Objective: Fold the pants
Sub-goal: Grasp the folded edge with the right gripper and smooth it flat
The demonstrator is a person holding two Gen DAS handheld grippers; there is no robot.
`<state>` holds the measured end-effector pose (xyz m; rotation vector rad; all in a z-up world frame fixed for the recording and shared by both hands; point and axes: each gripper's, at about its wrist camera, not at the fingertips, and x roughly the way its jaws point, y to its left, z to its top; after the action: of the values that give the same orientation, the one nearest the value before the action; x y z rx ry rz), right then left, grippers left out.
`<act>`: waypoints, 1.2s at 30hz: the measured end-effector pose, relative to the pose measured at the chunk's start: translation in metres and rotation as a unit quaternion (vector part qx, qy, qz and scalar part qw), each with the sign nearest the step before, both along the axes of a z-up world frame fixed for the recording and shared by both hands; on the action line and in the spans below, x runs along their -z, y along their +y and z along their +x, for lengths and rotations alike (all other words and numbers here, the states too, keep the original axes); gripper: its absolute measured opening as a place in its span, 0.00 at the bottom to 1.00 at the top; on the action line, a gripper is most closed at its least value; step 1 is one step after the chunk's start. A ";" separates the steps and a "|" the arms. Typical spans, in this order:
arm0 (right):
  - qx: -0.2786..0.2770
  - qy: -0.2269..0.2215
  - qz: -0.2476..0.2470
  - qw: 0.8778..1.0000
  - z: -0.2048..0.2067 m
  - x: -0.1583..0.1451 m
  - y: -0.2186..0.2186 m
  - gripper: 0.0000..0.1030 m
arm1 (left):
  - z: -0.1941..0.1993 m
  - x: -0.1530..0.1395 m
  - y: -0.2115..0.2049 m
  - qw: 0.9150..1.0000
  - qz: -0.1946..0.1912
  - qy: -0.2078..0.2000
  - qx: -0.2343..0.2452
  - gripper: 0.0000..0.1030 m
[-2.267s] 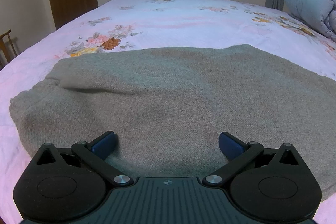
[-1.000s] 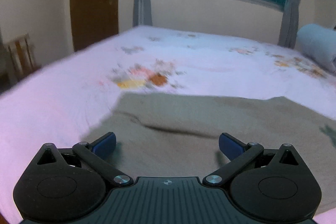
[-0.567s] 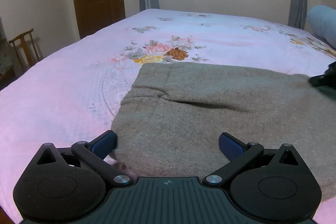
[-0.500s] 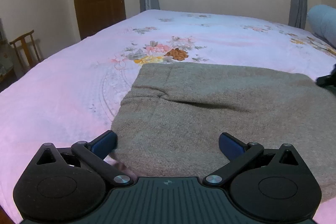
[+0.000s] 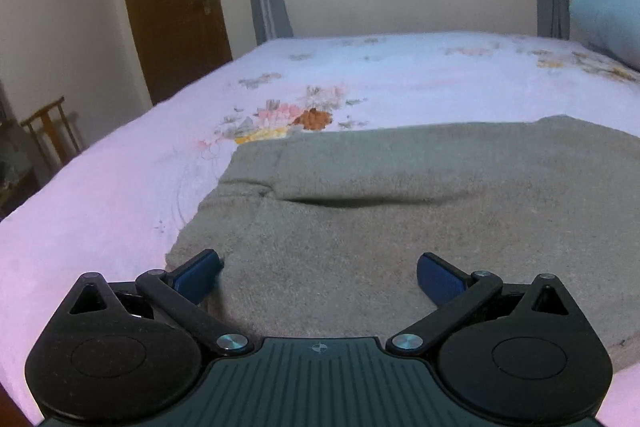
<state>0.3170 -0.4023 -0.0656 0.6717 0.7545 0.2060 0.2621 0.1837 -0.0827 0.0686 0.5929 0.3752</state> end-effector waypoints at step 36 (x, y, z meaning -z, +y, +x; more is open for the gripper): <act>0.247 -0.042 0.116 0.961 -0.160 0.012 -0.220 0.52 | -0.024 -0.031 -0.080 0.991 -0.121 -0.005 0.054 1.00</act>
<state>0.1567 -0.6227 -0.0776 1.0461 0.4636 -0.1382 0.2385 0.1040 -0.0513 -0.1341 0.6184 0.1961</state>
